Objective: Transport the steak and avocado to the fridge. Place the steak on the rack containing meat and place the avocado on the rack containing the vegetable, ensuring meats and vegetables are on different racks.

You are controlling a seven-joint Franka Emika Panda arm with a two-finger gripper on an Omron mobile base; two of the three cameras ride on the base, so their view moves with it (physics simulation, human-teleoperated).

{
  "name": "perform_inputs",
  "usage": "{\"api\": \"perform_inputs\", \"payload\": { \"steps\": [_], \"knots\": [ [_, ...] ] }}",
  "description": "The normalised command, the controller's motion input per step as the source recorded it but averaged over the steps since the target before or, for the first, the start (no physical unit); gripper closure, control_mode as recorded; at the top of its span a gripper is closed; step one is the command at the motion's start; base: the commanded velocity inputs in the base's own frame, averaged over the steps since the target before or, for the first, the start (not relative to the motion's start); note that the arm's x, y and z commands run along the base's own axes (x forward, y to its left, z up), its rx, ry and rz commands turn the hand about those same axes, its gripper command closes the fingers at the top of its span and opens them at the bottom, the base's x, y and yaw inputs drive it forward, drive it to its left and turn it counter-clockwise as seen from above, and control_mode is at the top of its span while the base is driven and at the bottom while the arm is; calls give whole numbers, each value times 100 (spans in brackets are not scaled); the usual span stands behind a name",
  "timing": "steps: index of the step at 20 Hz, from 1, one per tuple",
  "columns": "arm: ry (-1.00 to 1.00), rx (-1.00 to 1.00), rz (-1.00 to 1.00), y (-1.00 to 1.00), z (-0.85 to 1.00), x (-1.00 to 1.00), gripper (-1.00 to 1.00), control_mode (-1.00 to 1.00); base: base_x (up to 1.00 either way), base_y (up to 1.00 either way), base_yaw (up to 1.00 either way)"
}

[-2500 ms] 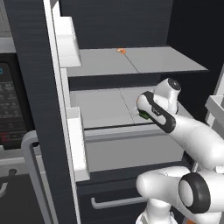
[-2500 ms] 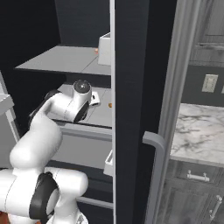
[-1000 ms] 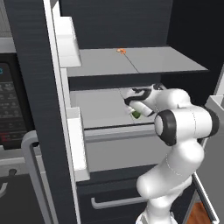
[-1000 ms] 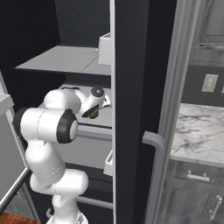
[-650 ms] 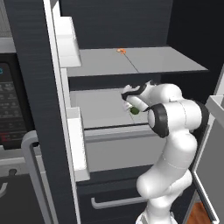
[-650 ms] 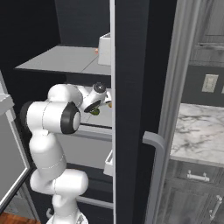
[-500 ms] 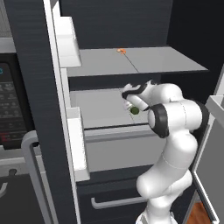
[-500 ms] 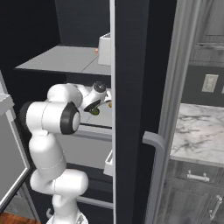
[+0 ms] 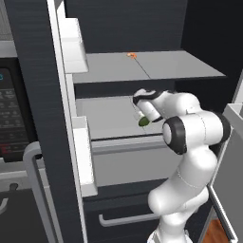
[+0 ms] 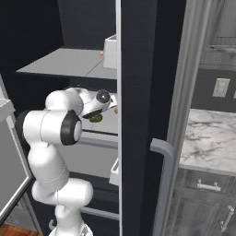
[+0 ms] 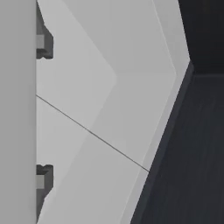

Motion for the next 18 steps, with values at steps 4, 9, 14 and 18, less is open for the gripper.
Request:
{"api": "perform_inputs", "payload": {
  "steps": [4,9,14,18],
  "knots": [
    [0,0,-13,0,33,-61,-100,-100,0,0,0],
    [-1,0,-13,0,78,-62,-100,-100,0,0,0],
    [0,1,-12,0,94,-57,-100,-100,0,0,0],
    [4,0,-15,0,99,-45,-100,-100,0,0,0]
  ]
}}
